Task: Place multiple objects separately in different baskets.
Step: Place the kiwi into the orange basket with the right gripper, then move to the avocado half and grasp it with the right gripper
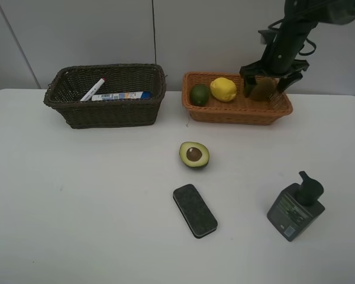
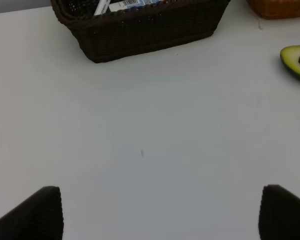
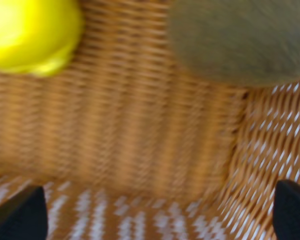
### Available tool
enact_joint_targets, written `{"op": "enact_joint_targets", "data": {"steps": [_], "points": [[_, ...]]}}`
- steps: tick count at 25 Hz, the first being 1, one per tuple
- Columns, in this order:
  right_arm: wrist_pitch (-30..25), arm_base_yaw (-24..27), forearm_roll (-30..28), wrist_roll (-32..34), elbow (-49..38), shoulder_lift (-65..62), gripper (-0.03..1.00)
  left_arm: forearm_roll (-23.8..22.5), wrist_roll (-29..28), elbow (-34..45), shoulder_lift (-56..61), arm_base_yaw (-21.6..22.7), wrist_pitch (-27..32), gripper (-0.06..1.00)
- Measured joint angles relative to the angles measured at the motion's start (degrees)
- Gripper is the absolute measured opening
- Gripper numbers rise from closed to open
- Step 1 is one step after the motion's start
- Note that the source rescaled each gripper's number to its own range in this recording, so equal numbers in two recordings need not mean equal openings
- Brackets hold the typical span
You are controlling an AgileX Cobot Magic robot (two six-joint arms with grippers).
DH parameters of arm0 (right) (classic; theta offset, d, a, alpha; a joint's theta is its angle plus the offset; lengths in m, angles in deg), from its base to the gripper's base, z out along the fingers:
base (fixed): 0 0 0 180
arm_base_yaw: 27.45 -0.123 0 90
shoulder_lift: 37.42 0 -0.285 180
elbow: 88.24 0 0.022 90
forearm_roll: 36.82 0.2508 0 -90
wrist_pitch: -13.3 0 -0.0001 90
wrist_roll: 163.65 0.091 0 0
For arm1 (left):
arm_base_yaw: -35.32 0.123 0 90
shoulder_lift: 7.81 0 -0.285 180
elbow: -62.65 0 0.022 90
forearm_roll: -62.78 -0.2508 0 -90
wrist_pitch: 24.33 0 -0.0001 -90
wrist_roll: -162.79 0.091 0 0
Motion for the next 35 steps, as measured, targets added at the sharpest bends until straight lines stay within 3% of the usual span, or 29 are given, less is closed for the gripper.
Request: {"op": "enact_joint_targets", "data": {"steps": [3,8,15,19,35], "points": [[-2.9,-0.8,4.0,0.2,-0.1,-4.1,0.98,0.0,0.0,0.0,0.0,0.0,0.0,1.0],[-3.2,-4.9,8.0,0.2,-4.5,-10.8,0.98,0.0,0.0,0.0,0.0,0.0,0.0,1.0],[-3.5,-16.5,7.5,0.2,-14.4,-12.1,0.98,0.1,0.0,0.0,0.0,0.0,0.0,1.0],[-2.1,-22.0,4.2,0.1,-16.7,-9.2,0.98,0.1,0.0,0.0,0.0,0.0,0.0,1.0],[3.9,-23.2,3.1,-0.3,-17.0,1.0,0.98,0.1,0.0,0.0,0.0,0.0,0.0,1.0]]}}
